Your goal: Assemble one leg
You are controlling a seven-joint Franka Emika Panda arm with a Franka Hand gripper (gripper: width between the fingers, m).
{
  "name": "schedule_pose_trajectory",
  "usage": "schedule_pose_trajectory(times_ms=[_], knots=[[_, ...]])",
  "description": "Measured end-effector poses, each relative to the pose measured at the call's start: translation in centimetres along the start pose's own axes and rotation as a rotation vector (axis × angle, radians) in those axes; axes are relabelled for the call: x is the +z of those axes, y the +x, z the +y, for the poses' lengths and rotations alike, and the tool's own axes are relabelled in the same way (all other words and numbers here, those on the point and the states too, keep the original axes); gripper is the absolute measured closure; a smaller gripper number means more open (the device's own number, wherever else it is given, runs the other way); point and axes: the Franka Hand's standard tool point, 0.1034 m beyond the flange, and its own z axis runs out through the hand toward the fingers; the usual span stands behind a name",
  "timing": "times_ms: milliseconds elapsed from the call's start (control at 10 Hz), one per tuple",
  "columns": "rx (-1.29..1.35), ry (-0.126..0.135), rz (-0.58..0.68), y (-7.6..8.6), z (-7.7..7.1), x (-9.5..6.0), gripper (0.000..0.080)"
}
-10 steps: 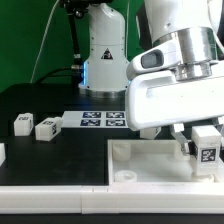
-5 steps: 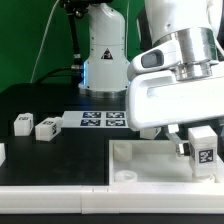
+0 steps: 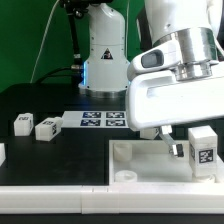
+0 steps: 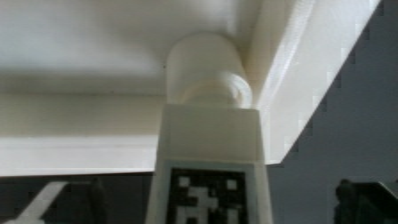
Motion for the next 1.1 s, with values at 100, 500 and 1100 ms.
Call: schedule_pose_trajectory(times_ms=[100, 500, 1100], knots=[[-0.011, 0.005, -0.024, 0.3, 0.0, -0.4, 0.0151], [-0.024, 0.019, -0.083, 0.9, 0.3, -1.7, 0.0151], [0.1, 0.089, -0.544, -0.2, -0.4, -2.7, 0.0151]])
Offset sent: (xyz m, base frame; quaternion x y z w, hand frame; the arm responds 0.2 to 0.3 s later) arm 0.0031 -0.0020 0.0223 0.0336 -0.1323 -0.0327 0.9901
